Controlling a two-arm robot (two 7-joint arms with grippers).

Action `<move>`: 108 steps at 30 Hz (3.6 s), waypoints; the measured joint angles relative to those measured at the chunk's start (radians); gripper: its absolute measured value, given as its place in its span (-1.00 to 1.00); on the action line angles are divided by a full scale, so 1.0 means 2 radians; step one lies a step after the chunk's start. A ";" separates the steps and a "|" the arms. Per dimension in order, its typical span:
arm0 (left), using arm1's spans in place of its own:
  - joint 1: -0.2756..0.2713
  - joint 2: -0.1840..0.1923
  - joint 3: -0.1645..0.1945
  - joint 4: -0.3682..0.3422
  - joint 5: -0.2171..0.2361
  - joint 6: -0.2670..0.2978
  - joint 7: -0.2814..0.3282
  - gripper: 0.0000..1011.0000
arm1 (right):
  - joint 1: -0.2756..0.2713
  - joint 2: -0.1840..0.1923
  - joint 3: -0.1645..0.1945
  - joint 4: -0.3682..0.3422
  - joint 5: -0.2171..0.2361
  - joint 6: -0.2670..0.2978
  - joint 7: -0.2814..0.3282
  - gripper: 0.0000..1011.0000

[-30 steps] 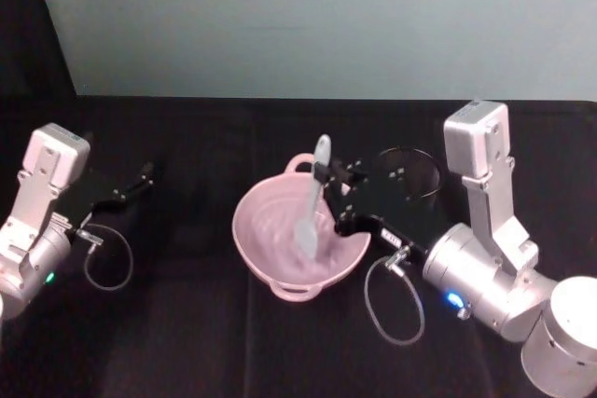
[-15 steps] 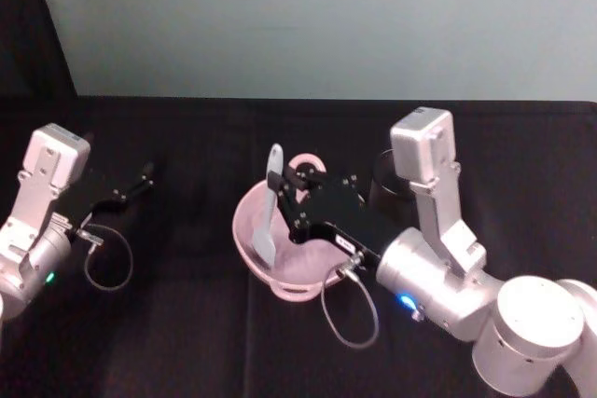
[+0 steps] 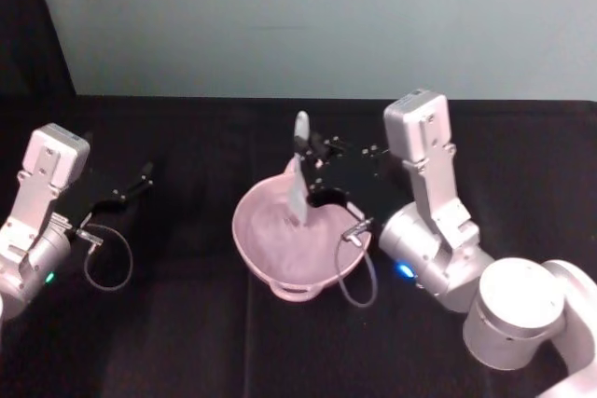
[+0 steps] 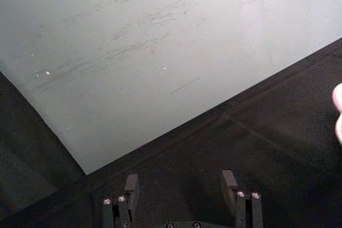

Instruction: Use the one hand to pick up the spoon and stir the clear water in the bowl.

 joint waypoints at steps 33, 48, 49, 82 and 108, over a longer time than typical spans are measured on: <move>0.000 0.000 0.000 0.000 0.000 0.000 0.000 1.00 | -0.050 0.045 -0.010 -0.088 0.075 0.032 0.068 -0.78; 0.000 0.000 0.000 0.000 0.000 0.000 0.000 1.00 | 0.002 -0.002 -0.013 -0.003 0.026 -0.001 0.010 -0.78; 0.000 0.000 0.000 0.000 0.000 0.000 0.000 1.00 | 0.003 -0.004 -0.011 -0.001 0.024 -0.002 0.007 -0.78; 0.000 0.000 0.000 0.000 0.000 0.000 0.000 1.00 | -0.069 0.039 0.027 -0.119 0.053 0.065 0.048 -0.78; 0.000 0.000 0.000 0.000 0.000 0.000 0.000 1.00 | 0.006 -0.021 -0.003 0.011 0.025 0.015 -0.007 -0.78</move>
